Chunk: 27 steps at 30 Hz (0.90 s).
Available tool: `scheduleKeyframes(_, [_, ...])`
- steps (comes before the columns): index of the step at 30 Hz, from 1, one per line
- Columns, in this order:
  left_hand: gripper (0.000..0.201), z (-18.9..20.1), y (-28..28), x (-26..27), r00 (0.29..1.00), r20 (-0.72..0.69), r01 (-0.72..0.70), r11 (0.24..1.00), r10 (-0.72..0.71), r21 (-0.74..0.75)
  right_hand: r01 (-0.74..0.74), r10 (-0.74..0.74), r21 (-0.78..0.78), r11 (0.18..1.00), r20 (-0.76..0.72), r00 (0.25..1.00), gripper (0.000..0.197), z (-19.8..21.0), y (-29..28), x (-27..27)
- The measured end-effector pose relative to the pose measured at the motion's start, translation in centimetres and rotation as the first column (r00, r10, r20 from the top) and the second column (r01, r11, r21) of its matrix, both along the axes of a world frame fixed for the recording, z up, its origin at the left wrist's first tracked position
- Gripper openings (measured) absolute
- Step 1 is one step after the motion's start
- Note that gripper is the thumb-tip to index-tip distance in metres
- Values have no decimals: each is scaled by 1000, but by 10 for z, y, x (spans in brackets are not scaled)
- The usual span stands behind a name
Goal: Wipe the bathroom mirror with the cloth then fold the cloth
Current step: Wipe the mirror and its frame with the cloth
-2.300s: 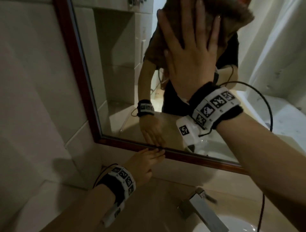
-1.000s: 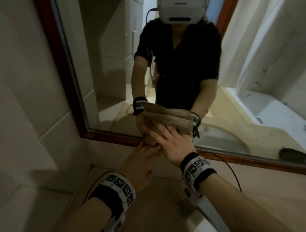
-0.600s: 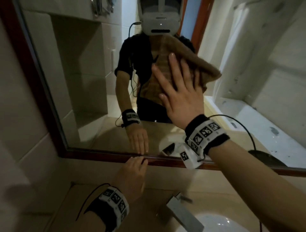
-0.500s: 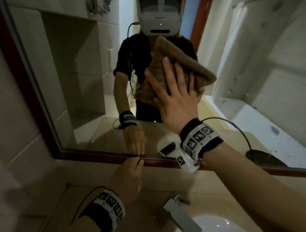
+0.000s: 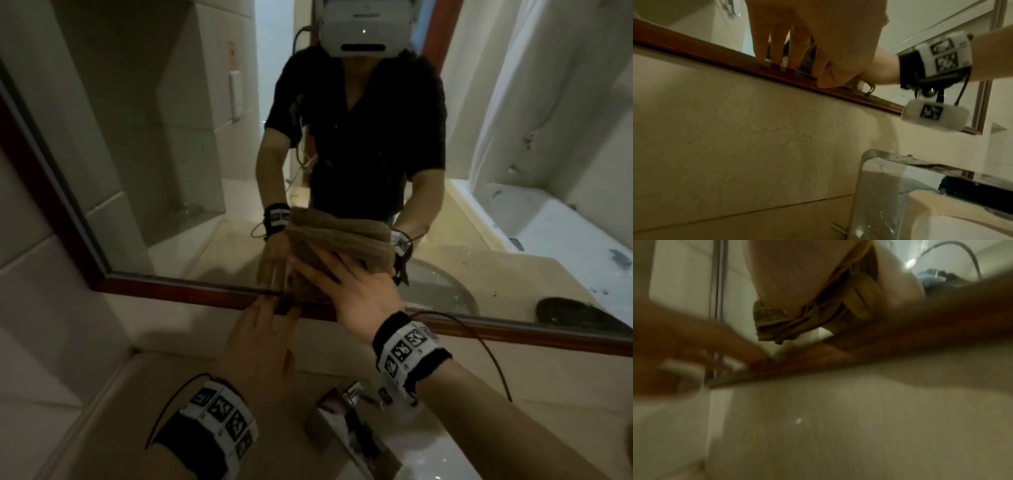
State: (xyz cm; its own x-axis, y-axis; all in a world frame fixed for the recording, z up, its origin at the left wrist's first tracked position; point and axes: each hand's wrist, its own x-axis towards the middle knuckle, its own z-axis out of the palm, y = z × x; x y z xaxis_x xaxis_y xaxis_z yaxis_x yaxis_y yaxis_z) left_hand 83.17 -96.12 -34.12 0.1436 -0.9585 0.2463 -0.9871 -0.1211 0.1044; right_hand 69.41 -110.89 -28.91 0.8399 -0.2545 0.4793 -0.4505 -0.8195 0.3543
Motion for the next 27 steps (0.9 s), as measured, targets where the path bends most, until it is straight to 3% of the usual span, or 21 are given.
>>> scheduleKeyframes(2, [73,6,-6,-12,999,42,33,998,-35,59,75,-71,-36,997,115,991,89,45,-9,-11])
scheduleKeyframes(5, [65,18,-17,-31,998,35,43,995,-46,94,161,-110,-162,974,285,952,70,127,-19,-27])
scheduleKeyframes(8, [66,26,-28,-47,1000,4,0,989,0,145,183,-112,-181,966,344,932,61,160,-24,-31])
scheduleKeyframes(13, [59,19,-34,-50,997,-14,-68,986,71,151,170,-95,-182,969,361,928,61,95,-24,-31])
scheduleKeyframes(16, [56,10,-33,-48,999,44,-10,1000,10,11,136,-107,-111,984,239,965,75,36,-23,-36])
scheduleKeyframes(20, [52,6,-32,-51,996,72,-43,999,43,-10,69,-63,-97,993,65,996,81,-28,-21,-51])
scheduleKeyframes(24, [58,7,-28,-57,993,116,-42,998,35,54,76,-76,-61,995,-3,997,88,-40,-20,-62])
scheduleKeyframes(27, [61,18,-29,-65,992,105,-85,983,68,164,67,-65,-87,994,24,998,83,-10,-25,-72])
